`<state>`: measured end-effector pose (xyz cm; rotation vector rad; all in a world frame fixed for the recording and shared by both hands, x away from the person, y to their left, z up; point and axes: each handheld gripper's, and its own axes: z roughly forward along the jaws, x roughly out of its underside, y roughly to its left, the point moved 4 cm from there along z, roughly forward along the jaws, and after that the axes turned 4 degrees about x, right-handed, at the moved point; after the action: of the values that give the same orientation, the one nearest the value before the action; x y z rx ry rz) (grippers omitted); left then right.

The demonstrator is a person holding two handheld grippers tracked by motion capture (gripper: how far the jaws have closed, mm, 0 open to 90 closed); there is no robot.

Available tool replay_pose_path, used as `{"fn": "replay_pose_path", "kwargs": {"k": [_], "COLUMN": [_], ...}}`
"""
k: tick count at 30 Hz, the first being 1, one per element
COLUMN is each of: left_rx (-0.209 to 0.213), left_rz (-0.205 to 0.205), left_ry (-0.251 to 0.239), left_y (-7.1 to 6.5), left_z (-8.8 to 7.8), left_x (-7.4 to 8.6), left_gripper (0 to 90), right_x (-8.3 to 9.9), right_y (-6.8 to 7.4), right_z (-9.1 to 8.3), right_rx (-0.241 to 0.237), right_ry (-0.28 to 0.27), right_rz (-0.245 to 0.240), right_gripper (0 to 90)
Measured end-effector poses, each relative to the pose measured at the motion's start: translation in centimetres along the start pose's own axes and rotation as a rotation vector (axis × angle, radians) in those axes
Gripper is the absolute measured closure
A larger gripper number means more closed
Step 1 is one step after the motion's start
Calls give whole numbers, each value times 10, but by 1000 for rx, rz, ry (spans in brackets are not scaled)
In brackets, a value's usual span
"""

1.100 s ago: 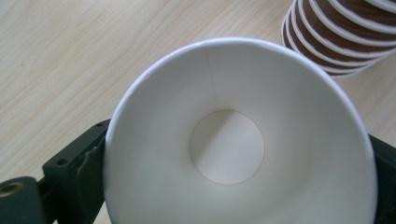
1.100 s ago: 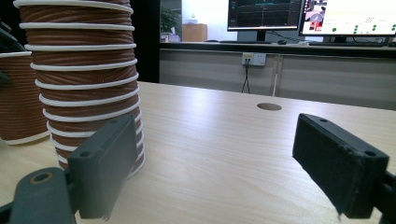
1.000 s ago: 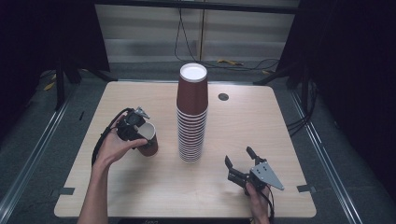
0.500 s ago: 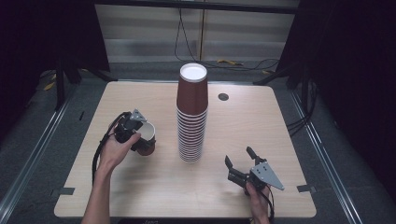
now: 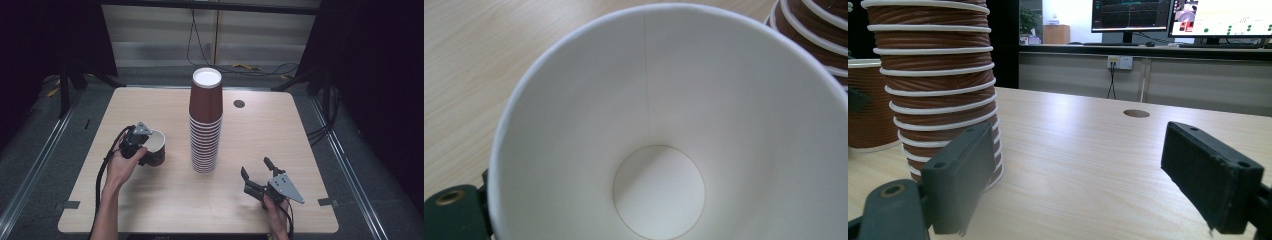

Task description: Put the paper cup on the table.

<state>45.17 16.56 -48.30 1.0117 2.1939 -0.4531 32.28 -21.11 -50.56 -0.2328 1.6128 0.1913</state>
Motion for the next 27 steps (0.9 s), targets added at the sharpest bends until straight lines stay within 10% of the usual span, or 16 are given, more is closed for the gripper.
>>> {"fn": "replay_pose_path", "kwargs": {"k": [27], "left_rx": [-24], "left_rz": [-108], "left_ry": [-106], "left_y": [0], "left_z": [-1], "left_x": [46], "left_gripper": [157], "right_x": [0], "right_y": [0], "right_z": [0], "right_rx": [3], "right_ry": [4], "right_rz": [0], "right_gripper": [136]}}
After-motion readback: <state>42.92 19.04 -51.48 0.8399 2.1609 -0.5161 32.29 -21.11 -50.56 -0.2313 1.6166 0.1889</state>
